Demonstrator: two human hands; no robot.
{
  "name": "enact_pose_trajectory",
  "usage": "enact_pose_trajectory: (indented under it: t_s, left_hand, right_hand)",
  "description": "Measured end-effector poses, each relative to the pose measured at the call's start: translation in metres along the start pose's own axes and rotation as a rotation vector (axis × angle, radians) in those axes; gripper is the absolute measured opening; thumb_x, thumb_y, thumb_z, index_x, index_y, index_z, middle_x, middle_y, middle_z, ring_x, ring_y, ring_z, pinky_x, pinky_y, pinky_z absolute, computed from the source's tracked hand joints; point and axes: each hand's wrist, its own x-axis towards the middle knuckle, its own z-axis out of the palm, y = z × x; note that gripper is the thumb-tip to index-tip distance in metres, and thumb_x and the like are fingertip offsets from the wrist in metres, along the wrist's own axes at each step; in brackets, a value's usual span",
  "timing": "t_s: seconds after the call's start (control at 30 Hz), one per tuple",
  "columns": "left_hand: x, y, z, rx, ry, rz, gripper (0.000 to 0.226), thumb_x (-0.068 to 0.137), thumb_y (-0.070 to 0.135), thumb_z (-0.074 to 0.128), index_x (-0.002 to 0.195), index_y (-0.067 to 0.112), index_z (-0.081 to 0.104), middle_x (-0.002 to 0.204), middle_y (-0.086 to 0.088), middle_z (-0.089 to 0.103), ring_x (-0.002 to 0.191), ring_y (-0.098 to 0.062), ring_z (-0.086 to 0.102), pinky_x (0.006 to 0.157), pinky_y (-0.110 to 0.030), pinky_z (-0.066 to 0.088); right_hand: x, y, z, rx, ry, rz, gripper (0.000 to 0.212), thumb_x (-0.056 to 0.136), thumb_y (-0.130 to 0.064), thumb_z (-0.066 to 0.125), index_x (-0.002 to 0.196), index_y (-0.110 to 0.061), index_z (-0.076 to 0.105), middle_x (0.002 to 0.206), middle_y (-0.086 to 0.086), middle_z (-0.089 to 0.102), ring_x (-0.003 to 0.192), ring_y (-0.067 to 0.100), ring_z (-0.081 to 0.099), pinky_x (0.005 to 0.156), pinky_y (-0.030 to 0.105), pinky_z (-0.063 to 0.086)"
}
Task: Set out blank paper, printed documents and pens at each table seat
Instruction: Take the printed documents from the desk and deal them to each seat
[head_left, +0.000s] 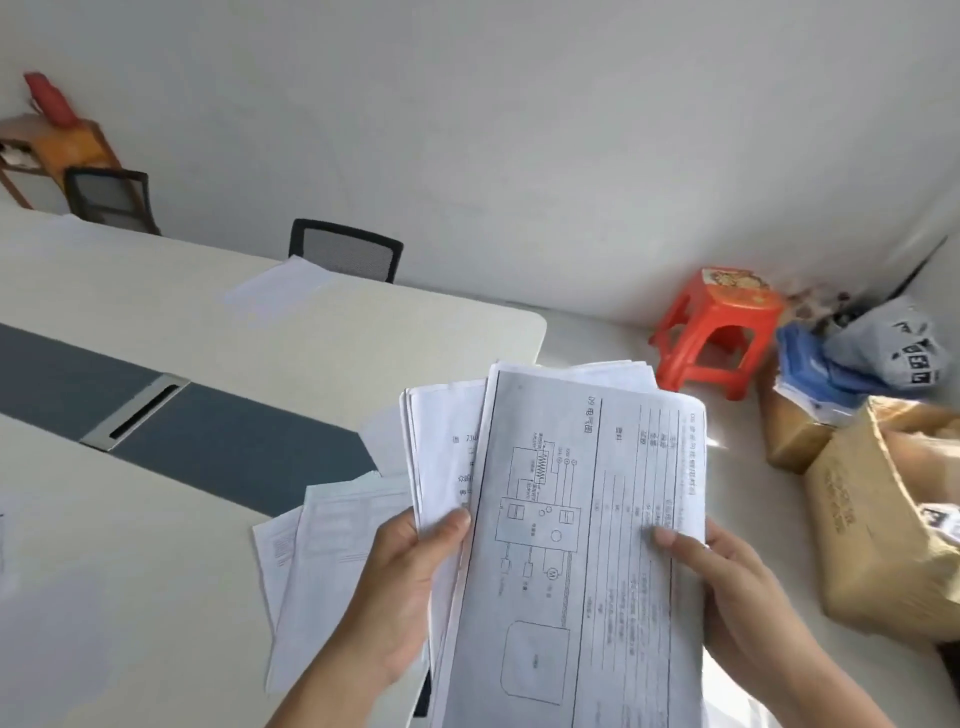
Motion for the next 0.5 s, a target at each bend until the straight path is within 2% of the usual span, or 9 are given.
enact_pose_trajectory:
  t_s: [0.07, 0.13, 0.2, 0.27, 0.33, 0.4, 0.47, 0.5]
  left_hand:
    - [0.006, -0.002, 0.033, 0.009, 0.0, 0.007, 0.022, 0.09, 0.005, 0.056, 0.082, 0.007, 0.076, 0.09, -0.004, 0.078, 0.085, -0.002, 0.072, 0.067, -0.006, 0.052]
    - [0.01, -0.008, 0.072, 0.01, -0.033, -0.007, 0.018, 0.09, 0.01, 0.059, 0.094, 0.002, 0.075, 0.099, -0.01, 0.077, 0.097, -0.014, 0.072, 0.073, -0.013, 0.055]
    - [0.014, -0.015, 0.112, -0.013, -0.068, -0.026, 0.016, 0.085, 0.015, 0.066, 0.09, 0.005, 0.077, 0.099, -0.012, 0.076, 0.099, -0.021, 0.071, 0.074, -0.021, 0.056]
    - [0.016, -0.024, 0.152, -0.054, -0.095, -0.095, 0.016, 0.081, 0.016, 0.064, 0.079, 0.012, 0.079, 0.085, -0.004, 0.078, 0.082, -0.014, 0.074, 0.069, -0.03, 0.055]
    - [0.022, -0.035, 0.187, -0.04, -0.099, -0.119, 0.013, 0.081, 0.014, 0.063, 0.08, 0.009, 0.075, 0.075, 0.001, 0.077, 0.071, -0.008, 0.073, 0.067, -0.032, 0.052]
    - [0.034, -0.045, 0.219, 0.014, -0.106, -0.09, 0.015, 0.085, 0.008, 0.061, 0.084, 0.009, 0.076, 0.085, -0.002, 0.078, 0.083, -0.011, 0.074, 0.074, -0.032, 0.056]
    - [0.047, -0.052, 0.244, 0.08, -0.114, -0.063, 0.017, 0.086, 0.009, 0.063, 0.097, 0.008, 0.075, 0.1, -0.009, 0.077, 0.1, -0.02, 0.071, 0.09, -0.038, 0.053]
    - [0.054, -0.054, 0.254, 0.105, -0.112, -0.061, 0.019, 0.086, 0.01, 0.064, 0.103, 0.007, 0.073, 0.103, -0.01, 0.076, 0.103, -0.021, 0.07, 0.092, -0.039, 0.053]
  right_hand:
    - [-0.008, -0.01, -0.033, 0.09, -0.004, 0.041, 0.038, 0.076, -0.008, 0.064, 0.113, 0.002, 0.065, 0.109, 0.025, 0.071, 0.092, 0.04, 0.072, 0.072, 0.047, 0.061]
    - [-0.014, -0.018, -0.07, 0.12, 0.055, 0.003, 0.042, 0.068, -0.009, 0.078, 0.106, 0.006, 0.068, 0.105, 0.027, 0.072, 0.089, 0.04, 0.072, 0.069, 0.045, 0.062]
    - [-0.017, -0.025, -0.11, 0.109, 0.193, -0.08, 0.044, 0.054, -0.007, 0.084, 0.093, 0.009, 0.071, 0.098, 0.028, 0.073, 0.079, 0.035, 0.074, 0.062, 0.038, 0.062]
    - [-0.019, -0.034, -0.149, 0.126, 0.301, -0.151, 0.033, 0.062, -0.005, 0.077, 0.09, 0.01, 0.07, 0.097, 0.027, 0.073, 0.075, 0.03, 0.074, 0.061, 0.033, 0.062]
    - [-0.02, -0.043, -0.182, 0.157, 0.343, -0.175, 0.028, 0.069, -0.003, 0.07, 0.095, 0.009, 0.069, 0.097, 0.023, 0.074, 0.078, 0.029, 0.075, 0.066, 0.035, 0.063]
    - [-0.021, -0.05, -0.211, 0.165, 0.367, -0.176, 0.028, 0.071, -0.003, 0.068, 0.096, 0.008, 0.069, 0.095, 0.021, 0.075, 0.079, 0.03, 0.075, 0.071, 0.039, 0.062]
    - [-0.019, -0.056, -0.236, 0.148, 0.409, -0.184, 0.028, 0.07, -0.006, 0.07, 0.094, 0.007, 0.07, 0.095, 0.022, 0.075, 0.08, 0.032, 0.074, 0.072, 0.041, 0.062]
    - [-0.017, -0.057, -0.247, 0.138, 0.433, -0.196, 0.028, 0.069, -0.007, 0.071, 0.094, 0.007, 0.07, 0.095, 0.023, 0.075, 0.08, 0.032, 0.074, 0.071, 0.04, 0.062]
